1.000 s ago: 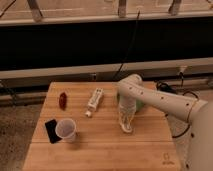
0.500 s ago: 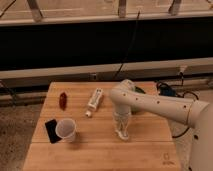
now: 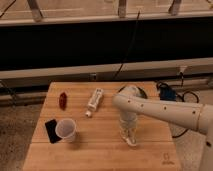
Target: Wipe the white sponge on the table
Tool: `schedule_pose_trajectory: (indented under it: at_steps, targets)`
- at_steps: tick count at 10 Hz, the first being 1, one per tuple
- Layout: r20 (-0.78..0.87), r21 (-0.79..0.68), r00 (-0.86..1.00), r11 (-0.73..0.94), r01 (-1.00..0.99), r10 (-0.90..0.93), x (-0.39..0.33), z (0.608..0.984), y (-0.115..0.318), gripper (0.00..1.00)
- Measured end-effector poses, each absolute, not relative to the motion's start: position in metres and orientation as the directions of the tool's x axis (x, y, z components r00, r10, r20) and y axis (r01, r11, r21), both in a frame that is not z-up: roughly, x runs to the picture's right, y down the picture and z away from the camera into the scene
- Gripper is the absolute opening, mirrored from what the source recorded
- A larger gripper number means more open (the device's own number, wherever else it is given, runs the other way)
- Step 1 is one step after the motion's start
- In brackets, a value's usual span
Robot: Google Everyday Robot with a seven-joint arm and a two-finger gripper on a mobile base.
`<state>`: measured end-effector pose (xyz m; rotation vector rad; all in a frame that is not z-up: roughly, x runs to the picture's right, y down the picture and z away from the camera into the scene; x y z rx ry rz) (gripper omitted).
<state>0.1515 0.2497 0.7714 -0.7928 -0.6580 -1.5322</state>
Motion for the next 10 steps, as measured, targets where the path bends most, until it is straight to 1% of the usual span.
schedule_pose_trajectory:
  at_steps: [5,8,10]
  targets:
    - [0.789,-0.155,0.106,-0.03,0.987,-0.605,0.225,0.771,0.243,0.0]
    - [0.774,-0.204,0.171,0.016,0.979,-0.609,0.234,0.787,0.224,0.0]
    - [0.771,-0.208,0.18,0.025,0.978,-0.611,0.224,0.8,0.213,0.0]
